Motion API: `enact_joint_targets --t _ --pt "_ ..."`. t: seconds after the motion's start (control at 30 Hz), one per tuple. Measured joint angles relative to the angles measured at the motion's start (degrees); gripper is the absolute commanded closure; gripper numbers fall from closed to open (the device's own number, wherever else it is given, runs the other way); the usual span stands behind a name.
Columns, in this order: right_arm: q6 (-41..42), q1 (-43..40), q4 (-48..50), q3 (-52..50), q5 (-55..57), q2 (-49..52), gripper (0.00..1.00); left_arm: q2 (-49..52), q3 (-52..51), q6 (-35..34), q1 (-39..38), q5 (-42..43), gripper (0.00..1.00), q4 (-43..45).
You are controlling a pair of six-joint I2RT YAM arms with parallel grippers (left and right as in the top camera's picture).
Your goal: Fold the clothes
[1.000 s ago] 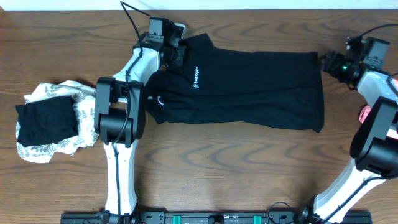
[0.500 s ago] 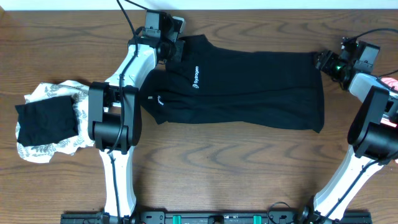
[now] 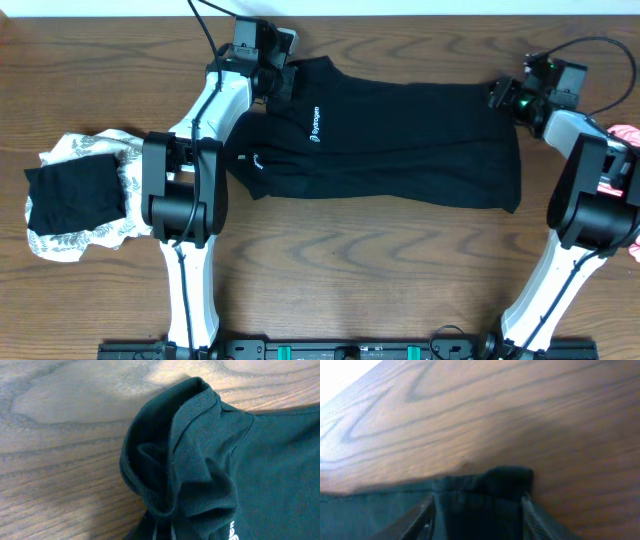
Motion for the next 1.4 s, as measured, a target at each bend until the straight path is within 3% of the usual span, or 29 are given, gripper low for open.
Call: enact_joint_targets --t 0.13,0.5,0.9,1.4 --pt "-1.1 -0.1 -1.5 0.1 0.2 0.0 0.99 0.0 0.0 0.0 0.0 0.0 0.94 -0.1" --pt "-2.4 -2.5 -7.4 -1.1 -1.6 -2.3 0.99 -0.4 0.0 0.0 0.0 0.0 0.94 -2.5" --pt "-9.3 -3.0 -18.5 -2.1 -4.5 -15.0 0.99 -10.6 -0.1 0.0 0.0 -3.2 0.94 -8.8" --pt "-14.0 -2.8 -36.6 -2.1 -5.0 -15.5 0.99 -10.7 -0.1 0.0 -0.1 -7.1 0.94 -30.6"
